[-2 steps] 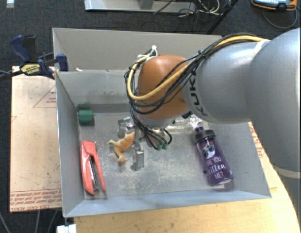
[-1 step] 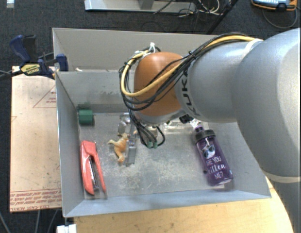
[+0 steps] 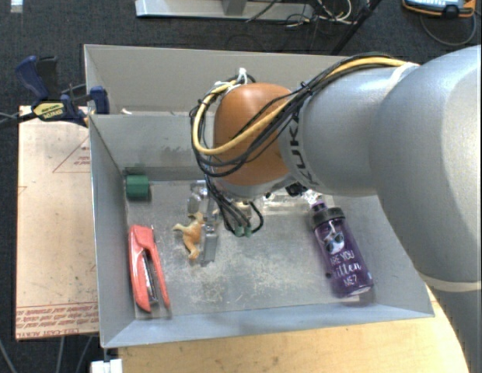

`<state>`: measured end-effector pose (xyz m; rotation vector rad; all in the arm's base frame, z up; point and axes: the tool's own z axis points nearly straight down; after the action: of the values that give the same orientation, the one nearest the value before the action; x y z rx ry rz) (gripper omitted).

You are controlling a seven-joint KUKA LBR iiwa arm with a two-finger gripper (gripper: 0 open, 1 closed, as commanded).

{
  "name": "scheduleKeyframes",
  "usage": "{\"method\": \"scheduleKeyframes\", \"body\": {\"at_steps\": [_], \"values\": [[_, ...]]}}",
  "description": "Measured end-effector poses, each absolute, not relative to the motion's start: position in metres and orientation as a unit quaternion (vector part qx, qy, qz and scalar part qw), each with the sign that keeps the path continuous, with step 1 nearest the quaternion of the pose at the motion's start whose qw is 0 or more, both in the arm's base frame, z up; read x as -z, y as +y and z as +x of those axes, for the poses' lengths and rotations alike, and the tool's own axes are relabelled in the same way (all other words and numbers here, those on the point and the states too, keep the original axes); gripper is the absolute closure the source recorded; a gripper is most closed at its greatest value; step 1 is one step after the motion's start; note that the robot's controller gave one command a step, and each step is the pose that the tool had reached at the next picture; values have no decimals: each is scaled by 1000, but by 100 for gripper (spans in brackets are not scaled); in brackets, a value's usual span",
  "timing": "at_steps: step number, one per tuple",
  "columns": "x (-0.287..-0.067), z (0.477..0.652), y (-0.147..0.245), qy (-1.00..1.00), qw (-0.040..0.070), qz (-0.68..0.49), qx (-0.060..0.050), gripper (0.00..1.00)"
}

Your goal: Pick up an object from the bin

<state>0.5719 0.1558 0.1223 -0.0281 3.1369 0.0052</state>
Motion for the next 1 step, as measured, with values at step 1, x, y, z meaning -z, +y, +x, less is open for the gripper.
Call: {"method": "scheduleKeyframes", "body": {"at_steps": [1], "values": [[-128,580,137,993,1,-114,-1,0]]}}
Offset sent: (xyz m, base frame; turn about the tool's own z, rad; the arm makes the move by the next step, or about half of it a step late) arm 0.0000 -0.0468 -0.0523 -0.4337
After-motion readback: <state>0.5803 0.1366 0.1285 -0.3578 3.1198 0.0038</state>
